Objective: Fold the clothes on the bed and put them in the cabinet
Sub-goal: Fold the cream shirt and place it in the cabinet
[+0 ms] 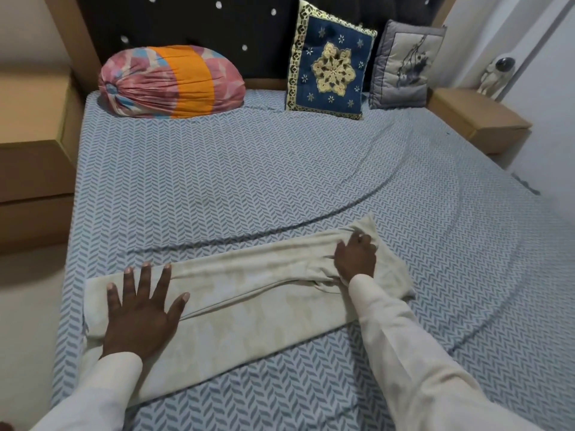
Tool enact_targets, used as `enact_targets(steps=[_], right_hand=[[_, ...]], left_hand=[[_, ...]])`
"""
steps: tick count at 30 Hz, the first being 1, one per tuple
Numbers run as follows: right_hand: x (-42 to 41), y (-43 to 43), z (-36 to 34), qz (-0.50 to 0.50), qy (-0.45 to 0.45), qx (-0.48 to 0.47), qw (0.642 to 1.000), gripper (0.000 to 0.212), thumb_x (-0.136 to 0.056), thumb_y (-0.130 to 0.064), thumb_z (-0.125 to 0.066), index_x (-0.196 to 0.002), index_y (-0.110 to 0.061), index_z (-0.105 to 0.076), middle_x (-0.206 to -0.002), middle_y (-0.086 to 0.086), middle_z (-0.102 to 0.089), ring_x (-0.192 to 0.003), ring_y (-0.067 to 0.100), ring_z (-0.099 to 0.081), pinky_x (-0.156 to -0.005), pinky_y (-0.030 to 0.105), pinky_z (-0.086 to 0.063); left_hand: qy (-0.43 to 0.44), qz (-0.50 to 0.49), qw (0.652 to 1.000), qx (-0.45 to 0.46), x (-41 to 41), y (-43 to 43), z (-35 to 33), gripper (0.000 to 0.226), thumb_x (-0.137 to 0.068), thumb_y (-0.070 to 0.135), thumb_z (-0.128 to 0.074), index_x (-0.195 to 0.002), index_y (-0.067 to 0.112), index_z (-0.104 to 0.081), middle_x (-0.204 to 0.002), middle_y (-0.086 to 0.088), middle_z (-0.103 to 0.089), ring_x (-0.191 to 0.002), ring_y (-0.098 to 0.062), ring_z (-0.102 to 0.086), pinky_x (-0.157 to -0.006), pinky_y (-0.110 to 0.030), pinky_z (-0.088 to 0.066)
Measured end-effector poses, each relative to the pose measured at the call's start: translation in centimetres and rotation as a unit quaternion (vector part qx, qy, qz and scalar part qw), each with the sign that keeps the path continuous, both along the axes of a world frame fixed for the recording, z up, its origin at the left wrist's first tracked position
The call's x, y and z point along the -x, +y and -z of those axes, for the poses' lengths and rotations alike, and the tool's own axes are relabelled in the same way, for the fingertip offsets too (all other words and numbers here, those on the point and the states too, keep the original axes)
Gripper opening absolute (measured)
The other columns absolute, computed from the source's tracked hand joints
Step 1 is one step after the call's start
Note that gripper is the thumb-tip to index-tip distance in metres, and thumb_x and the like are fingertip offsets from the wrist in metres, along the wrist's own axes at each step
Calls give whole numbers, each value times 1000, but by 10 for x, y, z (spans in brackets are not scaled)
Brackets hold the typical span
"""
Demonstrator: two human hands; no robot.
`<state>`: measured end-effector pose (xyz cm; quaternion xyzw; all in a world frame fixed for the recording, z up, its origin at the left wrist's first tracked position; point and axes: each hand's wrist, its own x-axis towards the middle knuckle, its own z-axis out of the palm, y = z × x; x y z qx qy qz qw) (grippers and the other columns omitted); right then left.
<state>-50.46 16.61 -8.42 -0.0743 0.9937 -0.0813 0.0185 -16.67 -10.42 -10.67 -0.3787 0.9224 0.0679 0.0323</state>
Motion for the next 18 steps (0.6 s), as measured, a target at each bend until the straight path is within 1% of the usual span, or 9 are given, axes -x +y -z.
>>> enact_targets(steps=[2, 4, 7, 8, 10, 12, 13, 16, 18], right_hand=[[16, 7, -1, 28, -71, 16, 997, 70, -97, -51, -33, -149, -5, -27, -150, 22, -28, -133, 42, -33, -111, 47, -32], [34, 11, -2, 1, -139, 11, 990, 79, -93, -61, -25, -153, -10, -23, -157, 20, -18, -141, 40, -25, -117, 47, -25], [48, 23, -13, -40, -214, 39, 975, 69, -97, -47, -43, -153, -11, -25, -159, 19, -19, -146, 34, -20, -117, 40, -20], [43, 27, -20, -53, -214, 55, 974, 65, -98, -41, -48, -152, -10, -29, -156, 20, -25, -145, 34, -23, -117, 39, -21], [24, 42, -26, -50, -130, 144, 980, 55, -95, -24, -56, -145, -6, -41, -145, 24, -39, -136, 38, -38, -114, 38, -28], [6, 54, -18, 2, -32, 213, 976, 42, -90, -13, -58, -132, -8, -54, -132, 23, -48, -121, 39, -51, -106, 36, -38], [2, 59, -15, 29, -21, 233, 972, 39, -89, -14, -58, -128, -15, -55, -129, 20, -50, -117, 39, -53, -102, 36, -40], [14, 61, -15, 49, -64, 187, 979, 41, -86, -30, -59, -125, -37, -50, -128, 12, -55, -121, 36, -49, -103, 40, -36], [37, 58, -13, 24, -111, 144, 983, 42, -86, -32, -59, -127, -38, -50, -131, 12, -55, -127, 35, -45, -105, 42, -32]], left_hand=[[-3, -4, 1000, -8, 0, 0, -2, 83, -78, 78, 8, -151, 37, 15, -163, -1, 10, -149, -27, 16, -115, -49, 14], [-17, -7, 1000, -19, 2, 0, -7, 81, -80, 77, 8, -150, 38, 17, -163, 0, 13, -148, -28, 17, -115, -49, 13], [-59, -5, 997, -47, 5, -1, -13, 76, -85, 75, -1, -149, 39, 20, -162, 0, 19, -148, -28, 20, -117, -51, 10], [-69, -5, 996, -60, 5, -2, -15, 77, -85, 75, -4, -149, 39, 21, -161, 0, 20, -147, -28, 21, -117, -51, 10], [-71, -7, 995, -73, 2, -2, -21, 76, -87, 74, -7, -149, 39, 19, -162, -2, 20, -148, -31, 17, -117, -52, 6], [-43, -9, 998, -50, -4, 2, -20, 74, -92, 67, -14, -154, 33, 7, -163, -8, 11, -149, -36, 5, -119, -53, -3], [-15, -1, 999, -34, -7, 7, -19, 72, -94, 62, -17, -156, 29, -2, -163, -10, 4, -149, -38, -1, -118, -53, -7], [8, 39, 999, -34, -19, 16, -19, 75, -89, 64, -7, -156, 29, -12, -163, -7, -8, -149, -33, -7, -118, -49, -5], [-10, 39, 998, -43, -22, 13, -20, 81, -83, 66, 1, -155, 30, -9, -163, -6, -7, -150, -32, -3, -118, -47, -3]])
